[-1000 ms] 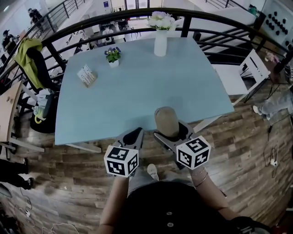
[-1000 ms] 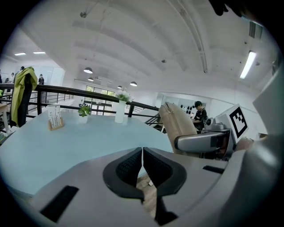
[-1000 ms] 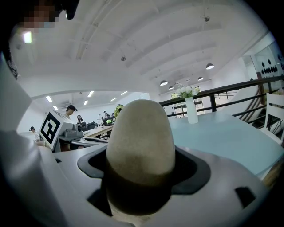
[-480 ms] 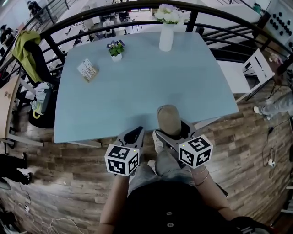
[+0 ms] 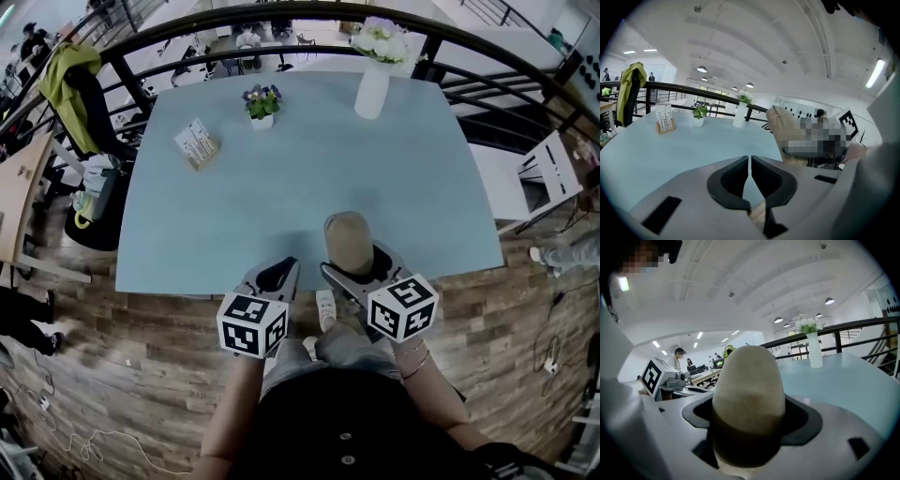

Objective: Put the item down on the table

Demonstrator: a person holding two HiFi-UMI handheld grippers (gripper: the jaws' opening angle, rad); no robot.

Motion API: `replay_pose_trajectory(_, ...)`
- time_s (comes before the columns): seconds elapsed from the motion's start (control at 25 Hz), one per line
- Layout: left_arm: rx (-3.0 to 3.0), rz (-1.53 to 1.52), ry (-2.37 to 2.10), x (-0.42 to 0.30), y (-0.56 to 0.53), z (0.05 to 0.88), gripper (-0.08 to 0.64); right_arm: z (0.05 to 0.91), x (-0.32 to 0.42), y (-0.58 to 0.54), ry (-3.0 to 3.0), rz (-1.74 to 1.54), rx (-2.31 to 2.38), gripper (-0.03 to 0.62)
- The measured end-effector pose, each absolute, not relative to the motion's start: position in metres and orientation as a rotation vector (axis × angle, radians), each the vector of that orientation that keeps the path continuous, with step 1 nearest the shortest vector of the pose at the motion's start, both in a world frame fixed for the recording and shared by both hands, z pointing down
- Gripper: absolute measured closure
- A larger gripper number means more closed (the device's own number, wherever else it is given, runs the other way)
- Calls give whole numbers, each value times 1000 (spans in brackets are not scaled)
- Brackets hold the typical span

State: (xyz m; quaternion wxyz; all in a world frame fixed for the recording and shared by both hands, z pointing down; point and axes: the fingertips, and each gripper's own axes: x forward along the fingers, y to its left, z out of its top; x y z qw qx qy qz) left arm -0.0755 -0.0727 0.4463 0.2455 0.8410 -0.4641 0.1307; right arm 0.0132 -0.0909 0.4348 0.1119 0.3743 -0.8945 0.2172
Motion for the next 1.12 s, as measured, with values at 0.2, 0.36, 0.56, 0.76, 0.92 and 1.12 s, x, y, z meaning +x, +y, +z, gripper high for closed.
replay_pose_trajectory(0.2, 2268, 370, -1307, -82, -111, 444, 541, 434, 5, -133, -2648, 639, 1029, 183)
replay_pose_trajectory(0.36, 2254, 362, -1351, -82, -145, 440, 541, 429, 6, -171, -2674, 625, 993, 183)
replay_pose_trajectory(0.56, 2231, 349, -1384, -77, -183, 435, 541, 425, 4, -209, -2699, 621, 931, 183)
replay_pose_trajectory(0.76, 2212, 341, -1420, -71, -217, 430, 541, 426, 3, -234, -2717, 627, 848, 183)
replay_pose_trajectory(0.92, 2188, 337, -1446, -66, -232, 432, 541, 429, 4, -248, -2728, 638, 804, 183)
replay_pose_trajectory(1.12, 2162, 333, -1456, -59, -241, 435, 541, 430, 6, -258, -2734, 652, 764, 183)
